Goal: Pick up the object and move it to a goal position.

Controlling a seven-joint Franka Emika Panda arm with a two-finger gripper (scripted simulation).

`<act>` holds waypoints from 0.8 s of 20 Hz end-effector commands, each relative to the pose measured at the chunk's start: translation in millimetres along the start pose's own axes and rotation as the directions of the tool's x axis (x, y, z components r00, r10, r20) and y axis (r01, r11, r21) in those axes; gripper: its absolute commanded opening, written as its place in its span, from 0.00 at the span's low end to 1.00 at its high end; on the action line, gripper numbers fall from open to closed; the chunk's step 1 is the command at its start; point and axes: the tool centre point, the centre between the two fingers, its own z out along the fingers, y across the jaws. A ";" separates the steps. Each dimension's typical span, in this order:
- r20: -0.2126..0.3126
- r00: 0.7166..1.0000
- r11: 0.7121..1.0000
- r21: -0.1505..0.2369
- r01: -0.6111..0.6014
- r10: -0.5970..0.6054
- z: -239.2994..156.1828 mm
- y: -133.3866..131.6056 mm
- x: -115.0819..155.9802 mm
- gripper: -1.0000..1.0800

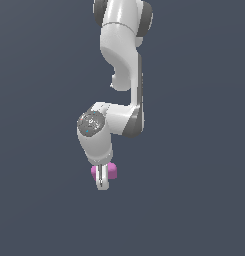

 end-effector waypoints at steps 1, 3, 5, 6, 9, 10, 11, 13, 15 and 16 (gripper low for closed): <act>0.000 1.000 1.000 0.000 0.000 0.000 0.2 0.0 0.0 0.00; 0.000 1.000 1.000 0.000 0.000 0.000 0.2 0.0 0.0 0.00; 0.000 1.000 1.000 0.000 0.000 0.000 0.2 0.0 0.0 0.00; 0.000 1.000 1.000 0.000 0.000 0.000 0.2 0.0 0.0 0.00; 0.000 1.000 1.000 -0.001 0.000 0.000 0.5 0.1 -0.2 0.00; 0.000 1.000 1.000 -0.001 0.000 0.000 0.3 0.2 -0.2 0.00; 0.000 1.000 1.000 -0.001 0.000 0.000 -0.4 0.4 -0.2 0.00; 0.000 1.000 1.000 -0.001 0.000 0.000 -3.2 1.4 -0.4 0.00; 0.000 1.000 1.000 -0.001 0.000 0.000 -7.9 3.0 -0.7 0.00; 0.000 1.000 1.000 -0.001 0.000 0.000 -11.0 4.1 -0.9 0.00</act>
